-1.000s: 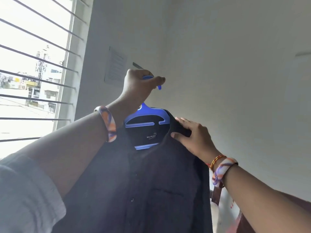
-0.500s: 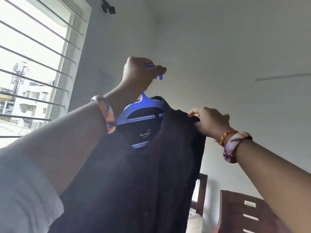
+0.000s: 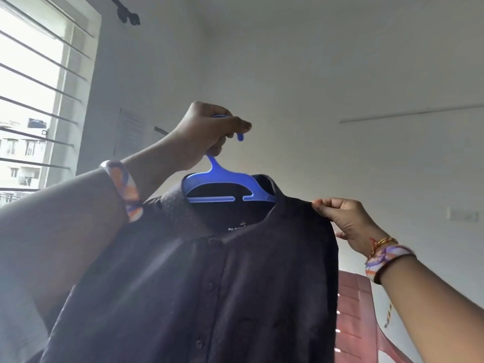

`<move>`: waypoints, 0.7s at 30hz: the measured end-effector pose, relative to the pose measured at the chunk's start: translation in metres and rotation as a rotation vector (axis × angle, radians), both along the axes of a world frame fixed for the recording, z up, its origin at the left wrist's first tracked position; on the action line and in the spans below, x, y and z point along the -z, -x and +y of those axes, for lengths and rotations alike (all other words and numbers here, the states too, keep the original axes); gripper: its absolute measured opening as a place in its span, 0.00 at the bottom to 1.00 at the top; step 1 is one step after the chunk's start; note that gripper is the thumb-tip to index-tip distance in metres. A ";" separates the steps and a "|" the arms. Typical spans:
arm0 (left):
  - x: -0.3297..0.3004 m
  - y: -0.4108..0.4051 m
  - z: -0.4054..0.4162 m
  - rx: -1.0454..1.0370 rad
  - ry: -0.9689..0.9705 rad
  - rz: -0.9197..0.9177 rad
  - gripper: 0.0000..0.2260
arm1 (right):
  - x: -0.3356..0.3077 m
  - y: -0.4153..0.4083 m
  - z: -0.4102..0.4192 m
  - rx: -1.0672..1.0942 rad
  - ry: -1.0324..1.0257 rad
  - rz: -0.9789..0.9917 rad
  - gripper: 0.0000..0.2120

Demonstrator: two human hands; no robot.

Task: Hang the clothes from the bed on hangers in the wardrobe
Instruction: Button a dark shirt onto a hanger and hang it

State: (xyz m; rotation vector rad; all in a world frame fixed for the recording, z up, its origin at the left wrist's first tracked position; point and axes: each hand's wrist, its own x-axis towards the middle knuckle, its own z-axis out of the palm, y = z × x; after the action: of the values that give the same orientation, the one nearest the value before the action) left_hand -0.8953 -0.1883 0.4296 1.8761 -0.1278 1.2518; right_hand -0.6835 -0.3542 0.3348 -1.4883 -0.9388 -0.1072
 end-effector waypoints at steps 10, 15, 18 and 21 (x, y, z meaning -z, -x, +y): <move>-0.005 -0.021 -0.144 0.195 -0.051 -0.047 0.11 | -0.027 0.081 -0.116 -0.069 0.336 -0.534 0.09; 0.003 -0.034 -0.241 0.366 -0.282 0.012 0.12 | -0.021 0.069 -0.229 0.229 0.291 -0.593 0.11; 0.013 -0.052 -0.282 0.366 -0.449 0.193 0.33 | -0.025 0.066 -0.319 0.423 0.350 -0.581 0.12; 0.031 -0.077 -0.321 0.326 -0.722 0.591 0.34 | -0.029 0.076 -0.408 0.524 0.388 -0.527 0.11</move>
State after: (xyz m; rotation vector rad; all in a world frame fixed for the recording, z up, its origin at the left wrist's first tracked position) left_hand -0.8183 -0.5094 0.3982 2.6238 -0.5982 0.3996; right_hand -0.7594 -0.7619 0.3642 -2.1004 -0.9923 -0.7645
